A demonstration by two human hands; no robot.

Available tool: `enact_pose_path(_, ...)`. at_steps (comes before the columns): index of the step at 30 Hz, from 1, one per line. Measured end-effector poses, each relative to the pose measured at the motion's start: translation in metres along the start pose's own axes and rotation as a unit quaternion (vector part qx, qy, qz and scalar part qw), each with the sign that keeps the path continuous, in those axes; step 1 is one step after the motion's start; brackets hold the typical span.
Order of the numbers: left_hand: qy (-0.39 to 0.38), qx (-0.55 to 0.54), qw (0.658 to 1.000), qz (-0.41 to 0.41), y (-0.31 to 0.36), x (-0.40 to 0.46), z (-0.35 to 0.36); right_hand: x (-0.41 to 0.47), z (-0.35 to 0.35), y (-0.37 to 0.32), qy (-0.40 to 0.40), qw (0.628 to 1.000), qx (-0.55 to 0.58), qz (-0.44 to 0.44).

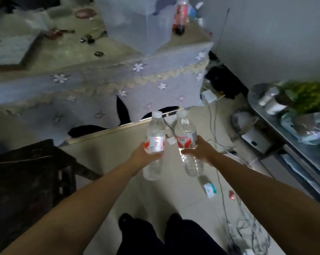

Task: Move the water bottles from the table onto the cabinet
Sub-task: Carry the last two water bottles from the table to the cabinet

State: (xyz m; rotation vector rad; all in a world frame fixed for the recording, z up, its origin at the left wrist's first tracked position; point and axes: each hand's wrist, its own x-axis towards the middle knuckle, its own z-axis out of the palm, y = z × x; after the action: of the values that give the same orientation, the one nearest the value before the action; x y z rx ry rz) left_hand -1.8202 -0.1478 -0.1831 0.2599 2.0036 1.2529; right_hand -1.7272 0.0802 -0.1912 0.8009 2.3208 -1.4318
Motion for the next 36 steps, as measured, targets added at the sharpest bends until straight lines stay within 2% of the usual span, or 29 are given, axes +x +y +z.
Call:
enact_pose_path(4, -0.083, 0.066, 0.994, 0.019, 0.023, 0.017, 0.062, -0.049, -0.040, 0.044, 0.083, 0.996, 0.027, 0.032)
enact_pose_path(7, -0.169, 0.123, 0.977, 0.038, 0.046, 0.012, 0.114, -0.099, -0.058, 0.089, 0.172, 0.979, 0.075, 0.079)
enact_pose_path(13, -0.313, 0.213, 0.921, 0.098, 0.068, -0.016, 0.202, -0.212, -0.044, 0.159, 0.322, 0.911, 0.190, 0.176)
enact_pose_path(19, -0.402, 0.241, 0.876, 0.117, 0.057, -0.073, 0.275, -0.316, 0.001, 0.197, 0.411, 0.836, 0.292, 0.215)
enact_pose_path(23, -0.469, 0.302, 0.817, 0.147, 0.032, -0.132, 0.330, -0.396, 0.043, 0.232, 0.486, 0.765, 0.356, 0.230)
enact_pose_path(29, -0.536, 0.332, 0.757, 0.170, 0.003, -0.246, 0.416, -0.519, 0.078, 0.294, 0.535, 0.716, 0.391, 0.220)
enact_pose_path(31, -0.550, 0.331, 0.747, 0.174, -0.009, -0.296, 0.460, -0.575, 0.085, 0.325, 0.550, 0.698, 0.397, 0.230)
enact_pose_path(36, -0.556, 0.323, 0.746, 0.173, -0.044, -0.390, 0.547, -0.690, 0.102, 0.379, 0.579, 0.665, 0.400, 0.252)
